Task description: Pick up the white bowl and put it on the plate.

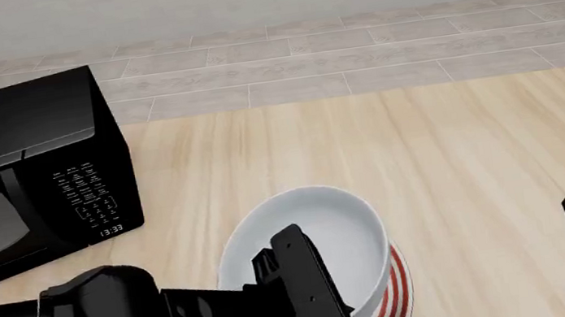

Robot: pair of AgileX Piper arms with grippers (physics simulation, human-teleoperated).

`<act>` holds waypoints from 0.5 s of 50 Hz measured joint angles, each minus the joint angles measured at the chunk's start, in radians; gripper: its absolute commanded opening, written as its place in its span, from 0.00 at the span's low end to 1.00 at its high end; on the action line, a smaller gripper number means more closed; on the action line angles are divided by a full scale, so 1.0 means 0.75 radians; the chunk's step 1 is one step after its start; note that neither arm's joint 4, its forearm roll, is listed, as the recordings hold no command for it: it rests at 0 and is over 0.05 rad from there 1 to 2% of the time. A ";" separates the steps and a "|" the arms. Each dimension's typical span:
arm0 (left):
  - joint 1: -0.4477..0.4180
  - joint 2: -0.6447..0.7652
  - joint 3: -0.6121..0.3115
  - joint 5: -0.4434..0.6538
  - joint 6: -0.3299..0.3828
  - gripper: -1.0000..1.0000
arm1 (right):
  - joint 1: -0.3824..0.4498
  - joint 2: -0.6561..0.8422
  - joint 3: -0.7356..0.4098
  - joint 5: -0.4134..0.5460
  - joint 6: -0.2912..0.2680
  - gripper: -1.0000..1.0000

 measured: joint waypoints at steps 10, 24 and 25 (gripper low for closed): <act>-0.004 0.013 0.005 -0.011 -0.006 0.00 | 0.000 0.000 0.000 0.000 0.000 1.00; 0.004 0.039 0.008 -0.023 0.000 0.00 | 0.000 0.000 0.000 0.000 0.000 1.00; 0.005 0.041 0.008 -0.023 0.001 0.00 | 0.000 0.000 0.000 0.000 0.000 1.00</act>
